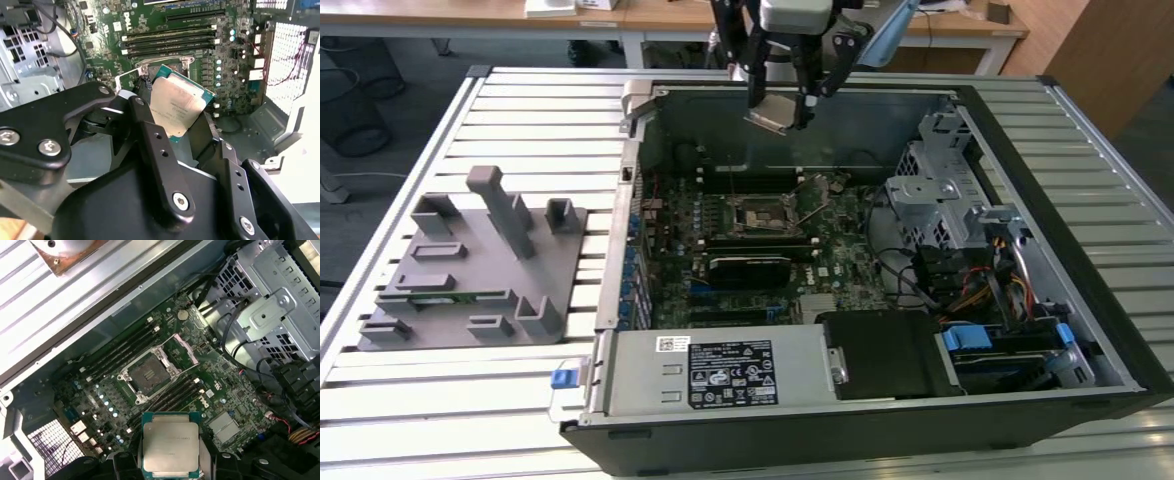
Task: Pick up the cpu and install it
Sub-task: 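Place the cpu into insertion slot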
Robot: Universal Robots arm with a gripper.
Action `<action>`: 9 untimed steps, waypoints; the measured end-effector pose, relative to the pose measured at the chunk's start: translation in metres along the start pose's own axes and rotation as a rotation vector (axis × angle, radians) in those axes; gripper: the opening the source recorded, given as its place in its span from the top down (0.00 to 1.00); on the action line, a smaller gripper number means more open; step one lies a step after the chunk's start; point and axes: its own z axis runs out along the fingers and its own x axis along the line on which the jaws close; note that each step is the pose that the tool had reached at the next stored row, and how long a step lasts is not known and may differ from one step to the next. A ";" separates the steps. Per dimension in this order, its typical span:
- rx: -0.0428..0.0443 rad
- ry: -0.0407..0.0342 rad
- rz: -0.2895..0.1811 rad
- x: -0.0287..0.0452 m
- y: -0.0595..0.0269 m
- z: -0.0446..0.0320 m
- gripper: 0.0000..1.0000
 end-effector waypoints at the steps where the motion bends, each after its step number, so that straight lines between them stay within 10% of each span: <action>1: 0.0003 -0.0001 0.015 0.0000 0.0000 0.0004 0.46; 9: 0.0026 -0.0007 0.127 0.0004 0.0004 0.0029 0.46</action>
